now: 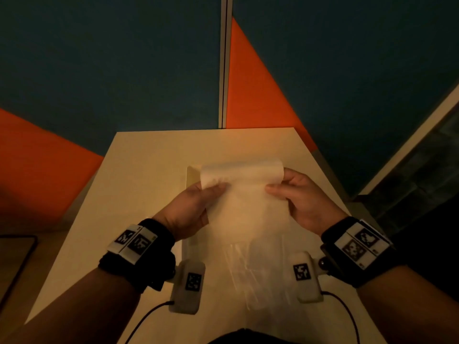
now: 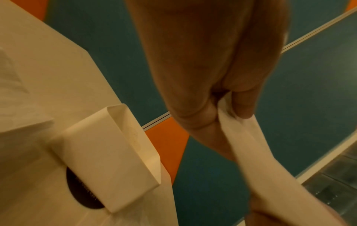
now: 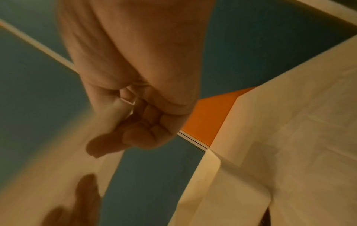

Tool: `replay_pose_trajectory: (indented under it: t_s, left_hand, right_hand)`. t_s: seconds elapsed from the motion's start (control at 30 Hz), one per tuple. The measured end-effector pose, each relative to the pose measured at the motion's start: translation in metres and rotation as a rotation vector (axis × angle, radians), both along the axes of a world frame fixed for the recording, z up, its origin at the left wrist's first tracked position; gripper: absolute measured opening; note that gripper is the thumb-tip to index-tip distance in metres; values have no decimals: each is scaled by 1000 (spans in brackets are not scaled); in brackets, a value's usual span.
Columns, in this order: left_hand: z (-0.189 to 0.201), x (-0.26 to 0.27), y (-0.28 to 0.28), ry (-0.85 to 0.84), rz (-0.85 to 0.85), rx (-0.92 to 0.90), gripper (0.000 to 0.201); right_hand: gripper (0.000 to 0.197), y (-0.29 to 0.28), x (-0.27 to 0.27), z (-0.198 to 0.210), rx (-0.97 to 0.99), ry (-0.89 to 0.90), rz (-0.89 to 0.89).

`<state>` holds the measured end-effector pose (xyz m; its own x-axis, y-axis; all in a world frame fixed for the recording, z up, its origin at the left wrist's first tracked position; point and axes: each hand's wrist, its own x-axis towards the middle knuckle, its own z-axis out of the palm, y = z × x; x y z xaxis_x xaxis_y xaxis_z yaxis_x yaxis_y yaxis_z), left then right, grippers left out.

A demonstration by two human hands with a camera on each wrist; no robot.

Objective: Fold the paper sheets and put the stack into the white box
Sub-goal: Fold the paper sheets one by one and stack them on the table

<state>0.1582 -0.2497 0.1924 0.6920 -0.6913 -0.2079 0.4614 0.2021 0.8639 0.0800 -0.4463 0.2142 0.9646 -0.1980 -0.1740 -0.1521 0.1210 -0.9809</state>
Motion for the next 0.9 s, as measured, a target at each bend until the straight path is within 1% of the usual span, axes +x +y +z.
replay_pose_trajectory:
  t_s: [0.1, 0.17, 0.23, 0.3, 0.33, 0.4, 0.43, 0.53, 0.6, 0.63, 0.7, 0.77, 0.83, 0.87, 0.9]
  left_hand:
    - [0, 4, 6, -49, -41, 22, 29]
    - [2, 8, 15, -83, -141, 35, 26]
    - [6, 11, 24, -101, -277, 7, 33]
    - [12, 15, 29, -108, -388, -8, 50]
    - [14, 16, 30, -126, -425, 3, 55]
    - [18, 15, 27, -170, -460, 49, 54]
    - [21, 13, 24, -187, -461, 76, 52]
    - [17, 9, 16, -205, -438, 134, 45]
    - [12, 7, 11, -253, -421, 168, 39]
    - [10, 5, 10, -263, -409, 174, 35]
    - [9, 4, 12, -245, -374, 172, 32]
    - [9, 4, 17, -236, -307, 196, 30]
    - [4, 6, 25, -204, -180, 233, 32]
    - [2, 6, 30, -187, -112, 259, 34]
    - [-2, 7, 35, -181, -47, 298, 35]
  right_hand:
    - [30, -5, 0, 2, 48, -22, -46]
    - [33, -8, -1, 5, 82, -47, -38]
    - [33, -10, -1, 7, 71, -46, -25]
    - [29, -11, -1, 10, 33, -44, 11]
    - [28, -11, 0, 11, 3, -57, 60]
    - [19, -7, 2, 14, -41, -73, 176]
    - [16, -4, 3, 15, -57, -74, 223]
    - [21, 5, 8, 16, -76, -83, 328]
    - [20, 11, 11, 15, -69, -69, 384]
    - [18, 12, 11, 14, -79, -55, 395]
    - [12, 9, 12, 12, -117, -27, 383]
    - [10, 1, 12, 9, -98, 21, 295]
    - [19, -14, 15, -1, -62, 107, 114]
    - [21, -23, 17, -9, -108, 158, 12]
    - [21, -33, 20, -21, -210, 224, -87]
